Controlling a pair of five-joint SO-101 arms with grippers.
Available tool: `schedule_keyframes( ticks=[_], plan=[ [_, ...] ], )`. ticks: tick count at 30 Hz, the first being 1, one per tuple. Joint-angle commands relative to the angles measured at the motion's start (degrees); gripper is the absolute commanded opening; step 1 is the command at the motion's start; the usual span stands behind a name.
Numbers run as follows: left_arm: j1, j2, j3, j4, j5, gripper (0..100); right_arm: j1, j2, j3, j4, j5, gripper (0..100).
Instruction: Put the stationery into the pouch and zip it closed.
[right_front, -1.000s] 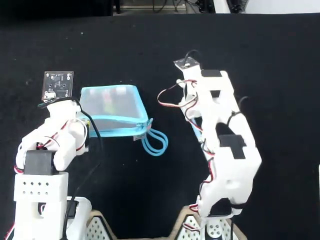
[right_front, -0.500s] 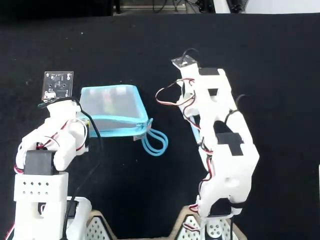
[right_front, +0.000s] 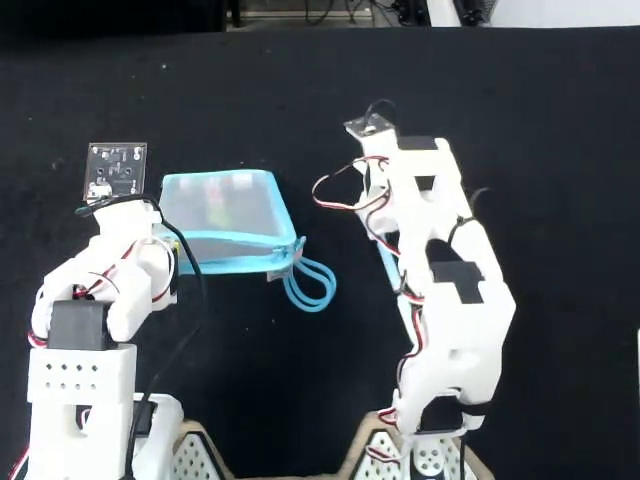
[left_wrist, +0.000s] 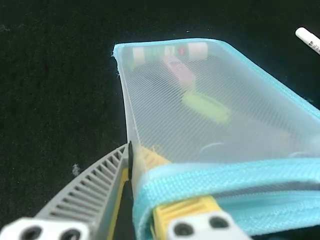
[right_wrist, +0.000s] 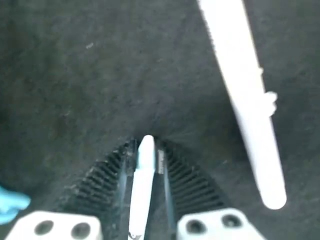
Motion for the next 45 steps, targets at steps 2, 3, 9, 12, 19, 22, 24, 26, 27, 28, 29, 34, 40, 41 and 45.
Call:
schedule_keyframes(
  ticks=[2, 3, 9, 12, 19, 22, 24, 26, 27, 28, 29, 34, 40, 41, 45],
  plan=[
    [0.22, -0.44, -0.31, -0.79, -0.44, 3, 1.41, -11.91, -0.22, 4.13, 0.18, 1.0],
    [0.22, -0.44, -0.31, -0.79, -0.44, 3, 1.67, -14.46, 0.22, 4.4, 0.0, 1.0],
    [0.22, -0.44, -0.31, -0.7, -0.44, 3, 1.41, -30.37, 5.05, 4.57, -0.09, 1.0],
    [0.22, -0.44, -0.31, -0.7, -0.44, 3, 1.41, -38.55, 6.73, 6.59, -0.09, 1.0],
    [0.22, -0.44, -0.31, -0.7, -0.44, 3, 0.7, -58.33, 6.99, 10.11, -0.09, 1.1],
    [0.22, -0.44, -0.31, -0.7, -0.44, 3, -2.29, -65.8, 7.08, 10.11, -0.18, 1.1],
    [0.22, -0.44, -0.31, -0.7, -0.44, 3, -5.89, -70.02, 7.08, 10.11, -0.18, 1.1],
    [0.22, -0.44, -0.31, -0.7, -0.44, 3, -9.58, -73.71, 7.08, 10.29, -0.18, 1.1],
    [0.22, -0.44, -0.31, -0.62, -0.44, 3, -11.34, -75.38, 7.08, 10.46, -0.18, 1.1],
    [0.22, -0.44, -0.31, -0.62, -0.44, 3, -12.92, -76.79, 7.16, 10.55, -0.18, 1.1],
    [0.22, -0.44, -0.31, -0.62, -0.44, 3, -14.15, -78.2, 7.52, 10.55, -0.18, 1.1],
    [0.22, -0.44, 0.31, -0.79, -0.44, 3, -19.6, -83.82, 13.14, 9.49, -2.02, 1.1],
    [0.22, -0.44, 0.22, -0.7, -0.44, 3, -27.52, -91.3, 21.14, -2.46, -11.69, 1.1],
    [0.22, -0.44, 0.22, -0.7, -0.44, 3, -29.19, -92.79, 22.9, -5.01, -12.48, 1.1],
    [0.22, -0.44, 0.31, -0.62, -0.35, 3, -34.64, -99.03, 30.81, -14.95, -13.01, 1.1]
  ],
)
